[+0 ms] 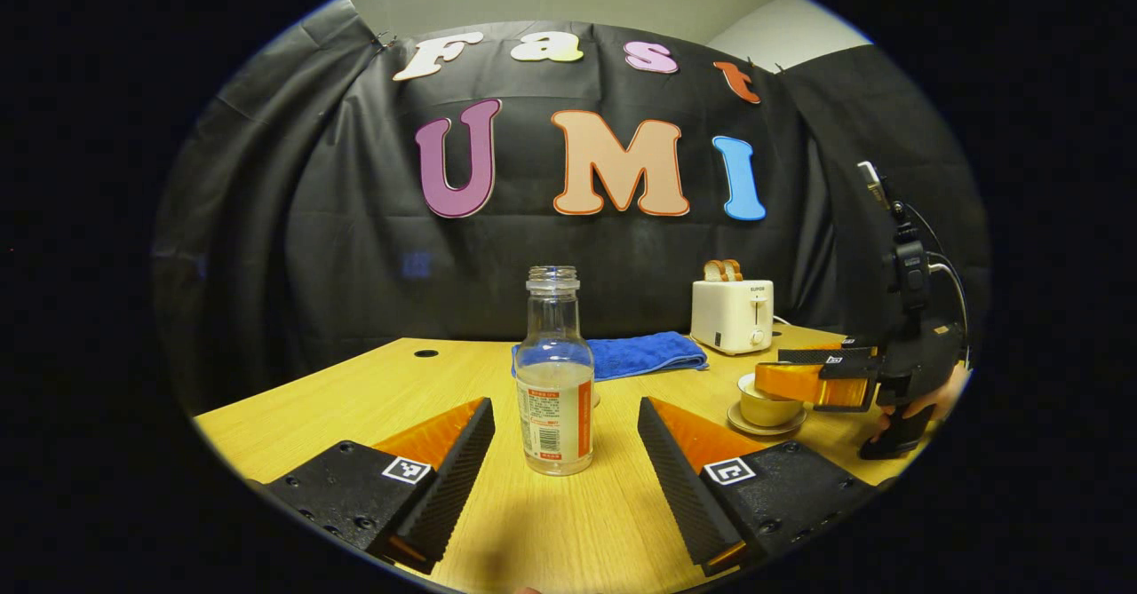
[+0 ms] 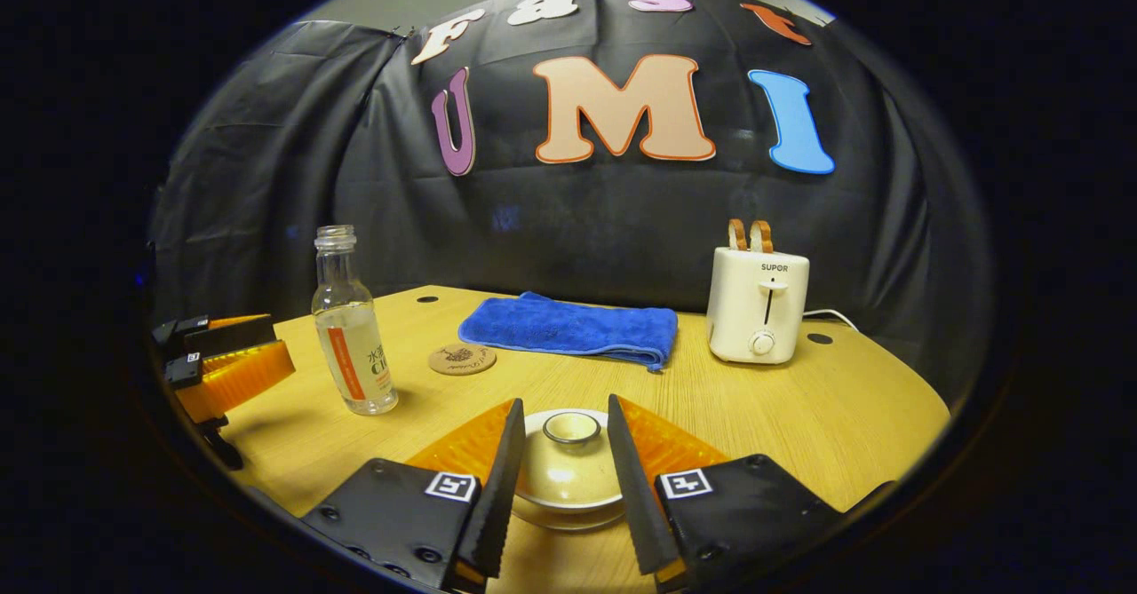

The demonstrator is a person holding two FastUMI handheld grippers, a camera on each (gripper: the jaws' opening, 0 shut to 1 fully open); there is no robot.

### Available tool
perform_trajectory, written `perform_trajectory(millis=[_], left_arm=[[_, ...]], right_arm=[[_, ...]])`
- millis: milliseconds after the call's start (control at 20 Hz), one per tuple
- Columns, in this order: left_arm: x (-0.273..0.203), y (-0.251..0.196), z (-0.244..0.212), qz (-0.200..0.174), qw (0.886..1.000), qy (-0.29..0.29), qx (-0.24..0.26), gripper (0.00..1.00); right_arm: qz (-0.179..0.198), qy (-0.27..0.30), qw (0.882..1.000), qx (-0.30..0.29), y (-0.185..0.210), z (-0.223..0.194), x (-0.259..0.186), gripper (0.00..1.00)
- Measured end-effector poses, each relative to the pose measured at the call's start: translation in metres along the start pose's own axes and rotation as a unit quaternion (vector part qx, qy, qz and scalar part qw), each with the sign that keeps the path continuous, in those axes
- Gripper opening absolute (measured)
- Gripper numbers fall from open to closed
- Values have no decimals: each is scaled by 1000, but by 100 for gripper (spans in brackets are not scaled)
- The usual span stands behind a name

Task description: Open the teacup lid with one hand, grasp the water bottle and pour water into the teacup with the other hand; after pouring, place the water bottle on the coaster and then close the teacup lid.

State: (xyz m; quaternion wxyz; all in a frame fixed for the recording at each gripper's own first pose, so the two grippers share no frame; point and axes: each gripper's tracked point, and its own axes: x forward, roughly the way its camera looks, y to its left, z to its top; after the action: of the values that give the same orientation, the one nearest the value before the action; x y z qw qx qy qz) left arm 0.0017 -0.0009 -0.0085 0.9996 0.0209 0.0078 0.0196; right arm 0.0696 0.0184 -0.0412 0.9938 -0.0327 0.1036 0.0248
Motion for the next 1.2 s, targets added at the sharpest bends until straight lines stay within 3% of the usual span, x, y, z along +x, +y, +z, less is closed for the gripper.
perform_trajectory(millis=[150,250,300,950,1200], left_arm=[[0,0,0,0,1000,0,0,95],[0,0,0,0,1000,0,0,95],[0,0,0,0,1000,0,0,95],[3,-1,-2,-8,1000,1,2,95],[32,5,2,-6,1000,3,2,95]], right_arm=[[-8,-5,1000,-4,-2,2,1,36],[-11,-5,1000,-2,-4,3,2,36],[-9,-5,1000,-1,-2,3,2,31],[-10,-77,997,25,-13,20,-24,31],[-9,-89,996,30,-16,21,-41,31]])
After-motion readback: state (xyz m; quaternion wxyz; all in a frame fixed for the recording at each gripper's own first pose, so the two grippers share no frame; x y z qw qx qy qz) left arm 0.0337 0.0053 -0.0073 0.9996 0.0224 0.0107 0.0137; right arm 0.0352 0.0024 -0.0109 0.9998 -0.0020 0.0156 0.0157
